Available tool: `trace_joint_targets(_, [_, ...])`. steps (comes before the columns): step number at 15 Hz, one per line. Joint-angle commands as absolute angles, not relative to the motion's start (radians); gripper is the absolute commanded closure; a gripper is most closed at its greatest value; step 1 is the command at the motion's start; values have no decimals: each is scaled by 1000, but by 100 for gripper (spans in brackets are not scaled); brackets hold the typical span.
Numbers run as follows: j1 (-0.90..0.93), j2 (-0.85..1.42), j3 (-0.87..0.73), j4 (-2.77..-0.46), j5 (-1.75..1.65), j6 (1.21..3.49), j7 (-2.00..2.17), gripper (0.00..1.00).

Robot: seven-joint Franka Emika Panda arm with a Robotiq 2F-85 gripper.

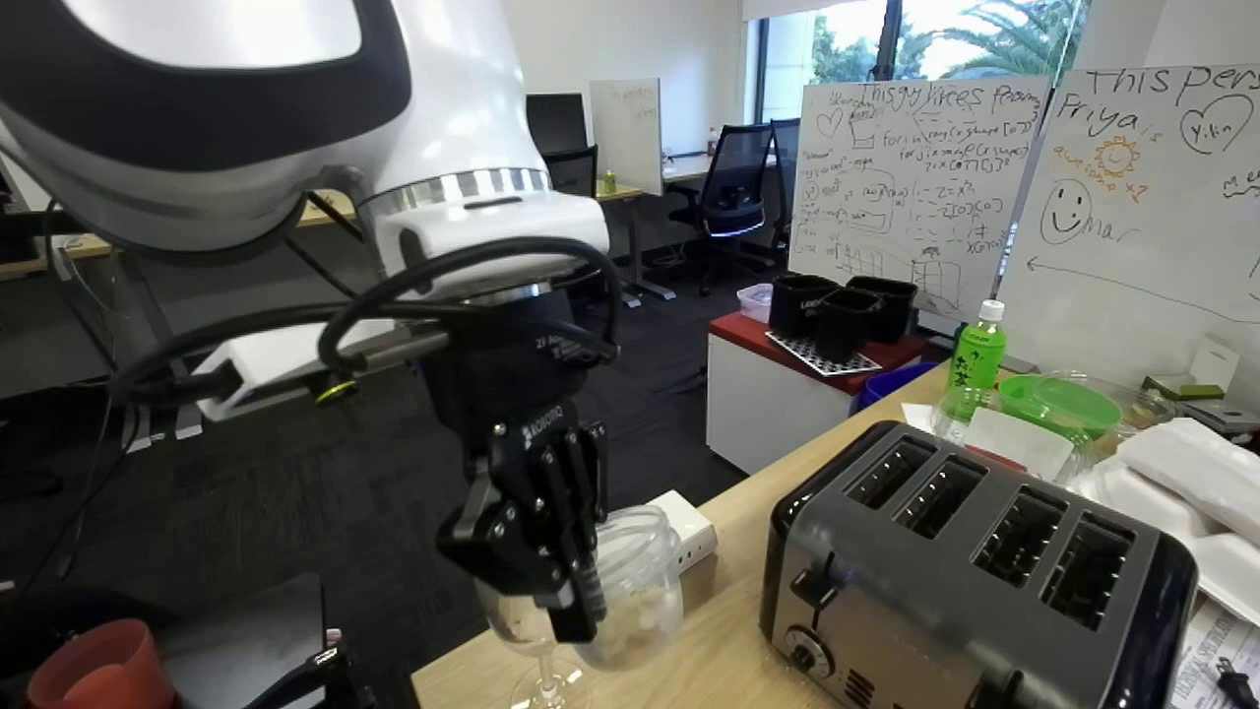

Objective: Pick up the plastic bowl from the table and pour its contents in the wine glass.

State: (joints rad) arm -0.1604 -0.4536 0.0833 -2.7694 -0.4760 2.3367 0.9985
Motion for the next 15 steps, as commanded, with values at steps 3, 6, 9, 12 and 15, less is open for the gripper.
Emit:
trace_joint_targets(3, [-151,-478,133,-2776,-469,2323,965,97])
trace_joint_targets(6, [-131,-469,129,-2776,-427,2340,954,97])
trace_joint_targets(9, [-143,-472,144,-2776,-446,2336,982,89])
trace_joint_targets(12, [-143,-472,144,-2776,-446,2336,982,89])
trace_joint_targets(15, [-143,-472,144,-2776,-446,2336,982,89])
